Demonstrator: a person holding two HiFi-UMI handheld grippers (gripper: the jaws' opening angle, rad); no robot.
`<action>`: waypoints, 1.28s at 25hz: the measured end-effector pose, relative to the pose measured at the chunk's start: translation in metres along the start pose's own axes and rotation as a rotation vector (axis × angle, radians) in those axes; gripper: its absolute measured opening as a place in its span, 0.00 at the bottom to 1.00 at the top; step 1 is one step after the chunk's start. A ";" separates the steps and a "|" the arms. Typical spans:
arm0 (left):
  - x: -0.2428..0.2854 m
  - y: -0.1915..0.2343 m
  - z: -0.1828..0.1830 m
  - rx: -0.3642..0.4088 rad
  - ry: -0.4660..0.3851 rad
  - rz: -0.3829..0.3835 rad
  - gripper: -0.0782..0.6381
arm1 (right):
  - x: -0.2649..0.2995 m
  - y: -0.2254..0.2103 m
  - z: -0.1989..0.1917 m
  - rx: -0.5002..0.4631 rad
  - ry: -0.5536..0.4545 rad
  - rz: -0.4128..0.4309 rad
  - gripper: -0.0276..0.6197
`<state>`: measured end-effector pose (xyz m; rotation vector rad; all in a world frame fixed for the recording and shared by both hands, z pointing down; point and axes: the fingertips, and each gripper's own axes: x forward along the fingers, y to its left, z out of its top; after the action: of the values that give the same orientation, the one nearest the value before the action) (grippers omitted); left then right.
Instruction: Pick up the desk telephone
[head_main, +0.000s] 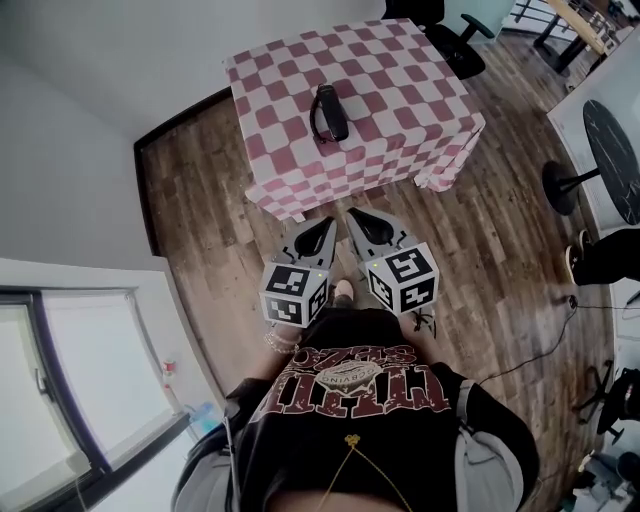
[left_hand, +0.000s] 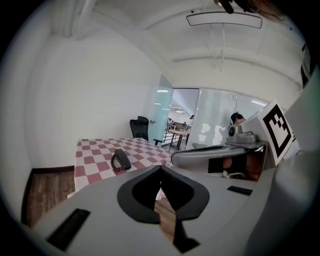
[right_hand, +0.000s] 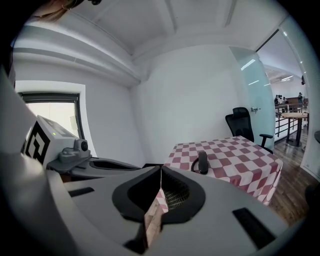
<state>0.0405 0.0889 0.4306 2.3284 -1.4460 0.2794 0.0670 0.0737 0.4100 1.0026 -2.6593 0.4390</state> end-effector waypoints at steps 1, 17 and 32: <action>0.002 0.001 0.000 0.002 0.005 0.000 0.12 | 0.000 -0.002 0.001 0.004 -0.002 -0.001 0.07; 0.048 0.040 0.028 0.025 0.026 -0.070 0.12 | 0.041 -0.036 0.024 0.028 -0.012 -0.077 0.07; 0.096 0.099 0.058 0.059 0.065 -0.184 0.12 | 0.109 -0.066 0.052 0.054 -0.004 -0.174 0.07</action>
<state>-0.0066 -0.0529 0.4347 2.4554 -1.1992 0.3467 0.0250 -0.0578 0.4126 1.2397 -2.5479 0.4731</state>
